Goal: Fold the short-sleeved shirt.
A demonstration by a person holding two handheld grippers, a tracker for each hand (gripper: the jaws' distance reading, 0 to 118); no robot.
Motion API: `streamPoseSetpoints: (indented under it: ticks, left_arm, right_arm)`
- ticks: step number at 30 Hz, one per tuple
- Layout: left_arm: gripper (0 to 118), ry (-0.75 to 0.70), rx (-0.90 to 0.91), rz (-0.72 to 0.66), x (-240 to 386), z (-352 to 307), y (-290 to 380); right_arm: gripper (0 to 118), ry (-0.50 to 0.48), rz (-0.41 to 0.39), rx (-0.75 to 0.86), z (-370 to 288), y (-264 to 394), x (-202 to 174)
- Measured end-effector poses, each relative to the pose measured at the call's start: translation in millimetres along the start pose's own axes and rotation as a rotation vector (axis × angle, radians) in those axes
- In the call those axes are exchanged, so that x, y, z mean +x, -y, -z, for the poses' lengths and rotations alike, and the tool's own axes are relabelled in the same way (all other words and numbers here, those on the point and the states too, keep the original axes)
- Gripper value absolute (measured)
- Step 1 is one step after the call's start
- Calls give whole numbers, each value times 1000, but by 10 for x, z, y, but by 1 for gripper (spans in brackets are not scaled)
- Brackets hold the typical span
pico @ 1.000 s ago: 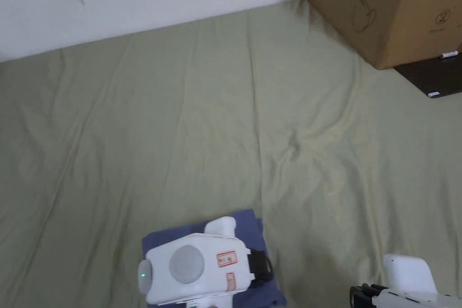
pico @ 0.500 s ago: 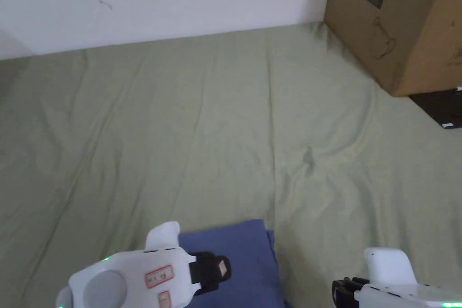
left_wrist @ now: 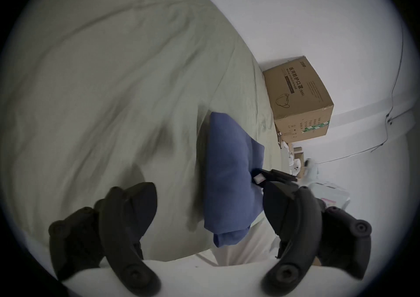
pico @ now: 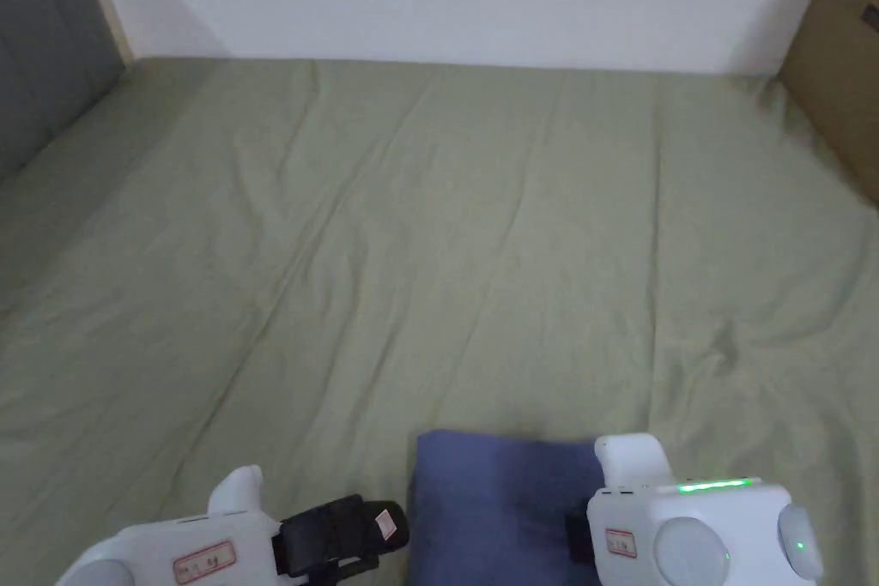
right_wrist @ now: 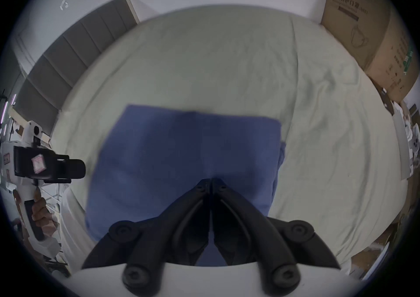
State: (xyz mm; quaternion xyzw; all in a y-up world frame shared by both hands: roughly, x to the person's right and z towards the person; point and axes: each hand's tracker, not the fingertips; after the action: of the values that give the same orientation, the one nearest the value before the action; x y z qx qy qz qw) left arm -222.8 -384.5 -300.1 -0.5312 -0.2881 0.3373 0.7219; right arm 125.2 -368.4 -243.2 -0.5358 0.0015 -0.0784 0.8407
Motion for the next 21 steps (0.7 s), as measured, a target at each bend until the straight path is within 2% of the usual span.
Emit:
streamPoseSetpoints:
  ticks: [2,9,11,12,13,14,15,16,18,21]
  left_arm:
    - [99,27,-21,-6,-37,152,-50]
    - [99,154,-139,-65,-3,779,-301]
    - [97,199,-183,-18,41,937,-327]
    - [89,177,-211,-5,77,996,-322]
    - [46,122,-250,47,138,1054,-309]
    - [29,-2,-238,128,192,1082,-274]
    - [29,11,-238,152,198,1087,-251]
    - [28,82,-239,148,174,1018,-298]
    - [27,83,-237,107,150,923,-382]
    - [27,10,-211,199,198,680,-571]
  right_arm:
    - [2,-37,58,25,-57,12,50]
    - [2,-14,39,23,-63,9,34]
    - [2,-13,42,22,-56,2,34]
    - [2,-13,45,20,-59,10,41]
    - [2,-15,49,17,-60,0,46]
    - [2,-7,56,15,-67,-13,46]
    - [2,-15,63,13,-77,-24,47]
    - [2,-1,67,10,-107,-31,27]
    - [2,1,60,29,-186,-34,-16]
    - [2,0,34,70,-351,-67,-101]
